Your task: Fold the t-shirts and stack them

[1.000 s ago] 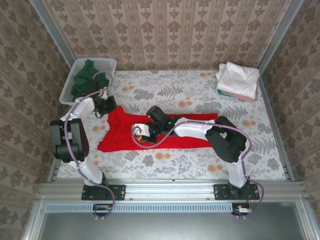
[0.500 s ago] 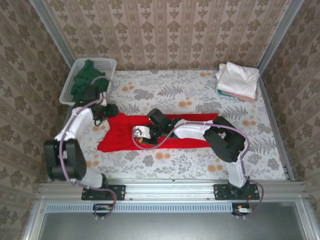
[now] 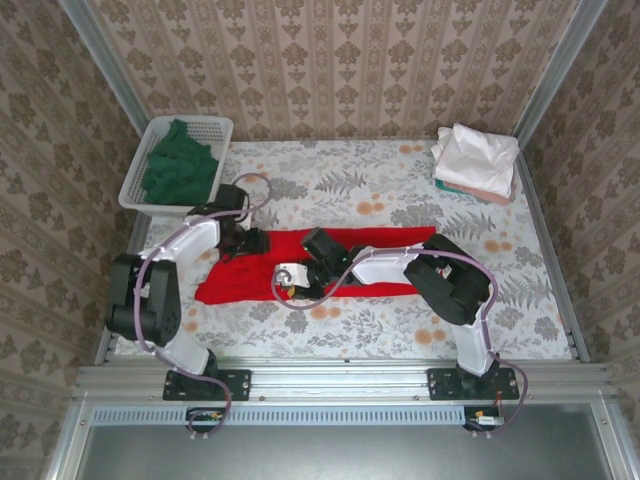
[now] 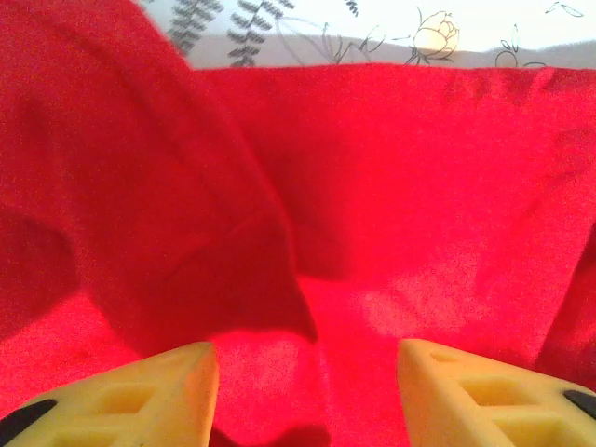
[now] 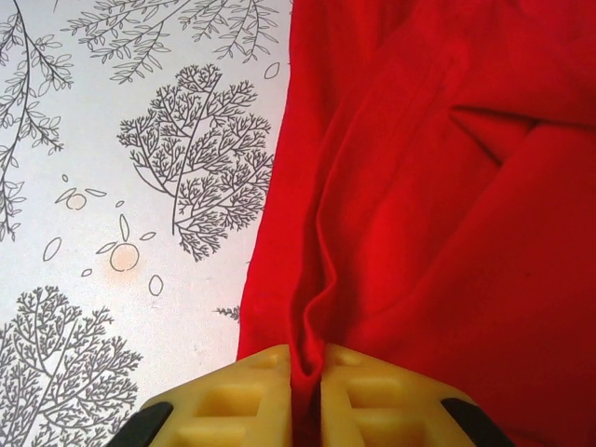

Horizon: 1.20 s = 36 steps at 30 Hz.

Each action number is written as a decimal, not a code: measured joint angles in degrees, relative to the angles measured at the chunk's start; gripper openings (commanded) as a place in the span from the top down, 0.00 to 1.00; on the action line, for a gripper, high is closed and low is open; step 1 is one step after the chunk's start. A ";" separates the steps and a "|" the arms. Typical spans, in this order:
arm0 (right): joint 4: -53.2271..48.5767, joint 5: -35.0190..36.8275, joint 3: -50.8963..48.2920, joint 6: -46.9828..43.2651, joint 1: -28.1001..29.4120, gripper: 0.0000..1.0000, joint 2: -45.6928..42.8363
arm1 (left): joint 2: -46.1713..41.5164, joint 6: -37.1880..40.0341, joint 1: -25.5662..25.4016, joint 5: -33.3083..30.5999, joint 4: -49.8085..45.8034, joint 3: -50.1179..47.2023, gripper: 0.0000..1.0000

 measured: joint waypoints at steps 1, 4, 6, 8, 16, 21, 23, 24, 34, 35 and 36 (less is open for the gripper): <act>0.09 0.00 0.00 -0.15 0.00 0.85 -0.09 | 1.14 0.00 -0.70 -0.90 -0.15 0.74 0.46; 0.17 0.00 0.02 -0.44 0.00 0.85 -0.46 | 3.58 0.04 -2.05 -3.26 -1.25 2.45 0.60; 0.17 0.00 0.02 -0.83 0.00 0.86 -0.52 | 4.68 0.11 -2.32 -4.66 -1.84 2.93 0.76; 0.15 0.04 0.02 -1.20 0.00 0.86 -0.55 | 4.98 0.02 -2.23 -6.32 -2.93 2.95 0.79; -0.07 0.46 0.02 -1.66 0.00 0.86 -0.57 | 1.68 -0.09 1.18 -9.29 -5.31 2.25 1.00; -0.24 0.87 0.02 -1.66 0.09 0.86 -0.55 | -3.80 -0.70 5.07 -9.57 -5.22 -0.74 1.00; -0.26 1.11 0.02 -1.66 0.09 0.86 -0.55 | -6.73 -1.57 6.16 -9.38 -4.83 -3.41 0.99; -0.28 1.29 0.02 -1.66 0.11 0.86 -0.55 | -8.24 -2.21 6.69 -9.03 -4.57 -5.01 0.97; -1.16 1.73 0.02 -1.92 0.31 0.86 -0.79 | -11.13 -6.29 14.71 -7.52 -1.62 -13.03 1.00; -1.27 1.73 0.02 -1.97 0.33 0.86 -0.83 | -11.13 -6.34 14.88 -7.41 -1.33 -13.03 1.00; -1.31 1.73 0.02 -2.08 0.35 0.87 -0.85 | -11.13 -6.47 15.15 -7.34 -1.11 -13.03 1.00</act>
